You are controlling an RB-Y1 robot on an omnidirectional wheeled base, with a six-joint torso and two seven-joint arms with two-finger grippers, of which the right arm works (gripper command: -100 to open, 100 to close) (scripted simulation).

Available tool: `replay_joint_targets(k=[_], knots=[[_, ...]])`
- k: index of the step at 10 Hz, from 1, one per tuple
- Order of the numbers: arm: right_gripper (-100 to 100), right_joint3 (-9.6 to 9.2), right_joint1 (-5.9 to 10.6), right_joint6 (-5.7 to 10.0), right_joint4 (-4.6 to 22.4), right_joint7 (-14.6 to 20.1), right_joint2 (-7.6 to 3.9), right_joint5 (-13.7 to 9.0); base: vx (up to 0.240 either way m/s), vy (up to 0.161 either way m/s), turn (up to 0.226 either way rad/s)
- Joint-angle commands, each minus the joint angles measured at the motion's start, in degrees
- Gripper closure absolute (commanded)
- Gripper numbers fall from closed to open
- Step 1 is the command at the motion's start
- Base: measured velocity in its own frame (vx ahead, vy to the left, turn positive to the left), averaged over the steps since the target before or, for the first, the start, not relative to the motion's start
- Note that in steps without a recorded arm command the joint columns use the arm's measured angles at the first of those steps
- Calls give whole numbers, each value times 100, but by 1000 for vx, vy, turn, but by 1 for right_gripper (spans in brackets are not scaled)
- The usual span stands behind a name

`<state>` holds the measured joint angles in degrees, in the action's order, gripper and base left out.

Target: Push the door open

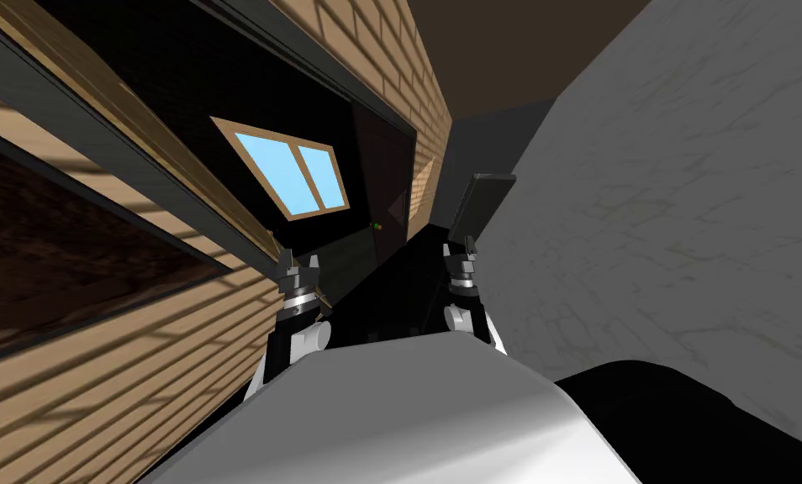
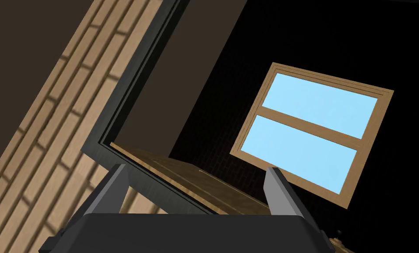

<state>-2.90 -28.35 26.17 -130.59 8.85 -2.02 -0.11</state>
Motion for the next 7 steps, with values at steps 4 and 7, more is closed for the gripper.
replay_joint_targets(k=[4, 7], knots=[[-100, 30, -27, 110, 188, 166, -51, -199, 56, -16, 283], [-100, 64, -57, 231, 393, 346, -98, -416, 68, -43, 353]])
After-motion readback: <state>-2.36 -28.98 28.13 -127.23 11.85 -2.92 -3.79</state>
